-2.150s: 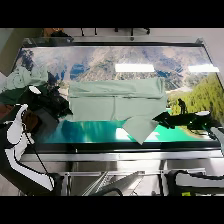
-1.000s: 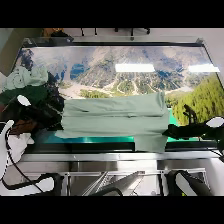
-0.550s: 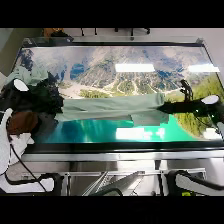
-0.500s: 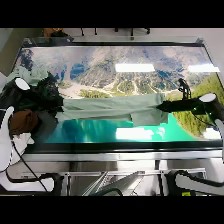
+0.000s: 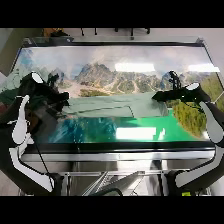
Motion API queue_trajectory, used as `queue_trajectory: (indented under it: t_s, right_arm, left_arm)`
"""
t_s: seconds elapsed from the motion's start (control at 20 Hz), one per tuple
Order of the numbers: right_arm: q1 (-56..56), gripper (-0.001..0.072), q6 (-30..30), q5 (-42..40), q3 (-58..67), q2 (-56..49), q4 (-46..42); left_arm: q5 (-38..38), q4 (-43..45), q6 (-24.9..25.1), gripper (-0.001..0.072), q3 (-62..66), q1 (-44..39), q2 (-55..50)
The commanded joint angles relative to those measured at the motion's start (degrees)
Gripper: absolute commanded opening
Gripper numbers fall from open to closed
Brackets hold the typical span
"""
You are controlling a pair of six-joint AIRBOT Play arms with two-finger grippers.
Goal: Fold the shirts.
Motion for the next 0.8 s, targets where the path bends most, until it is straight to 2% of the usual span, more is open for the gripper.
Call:
queue_trajectory:
  t_s: [0.0,0.1,0.15,0.2,0.3,0.35,0.4,0.6,0.75]
  right_arm:
    - [0.09,0.0184,-0.57,-1.38,1.75,-1.88,-0.72]
    - [-0.22,0.0195,-0.50,-0.61,2.97,-1.53,-1.62]
    - [-0.61,0.0371,-0.42,0.74,3.85,-0.87,-1.84]
    - [-1.25,0.0504,0.50,2.05,4.59,0.11,-2.62]
    - [-3.23,0.0530,3.15,4.20,5.07,2.71,-6.43]
    - [-4.61,0.0634,5.05,5.62,5.05,3.58,-8.96]
    - [-6.23,0.0704,7.69,7.65,5.05,3.76,-10.84]
    - [-12.07,0.0703,8.92,16.85,4.98,-0.11,-9.16]
    - [-13.64,0.0704,6.36,19.41,5.01,-4.15,-3.89]
  left_arm:
    - [-0.26,-0.02,-0.20,0.0017,2.99,-0.83,-1.99]
    - [-2.40,-0.04,-0.20,0.0042,5.07,-0.81,-1.99]
    - [-4.57,0.00,-0.20,0.0371,6.78,-0.81,-1.99]
    - [-6.64,0.09,-0.26,0.0702,8.76,-0.72,-1.99]
    - [-10.49,0.15,-0.33,0.0692,13.14,-0.13,-1.99]
    - [-11.72,0.09,-0.92,0.0692,15.10,0.39,-1.99]
    - [-12.48,0.07,-2.56,0.0692,16.76,0.52,-1.99]
    - [-14.12,-0.15,-4.74,0.0692,19.52,-0.04,-1.97]
    - [-14.56,-0.13,-4.72,0.0692,19.30,-2.32,-1.99]
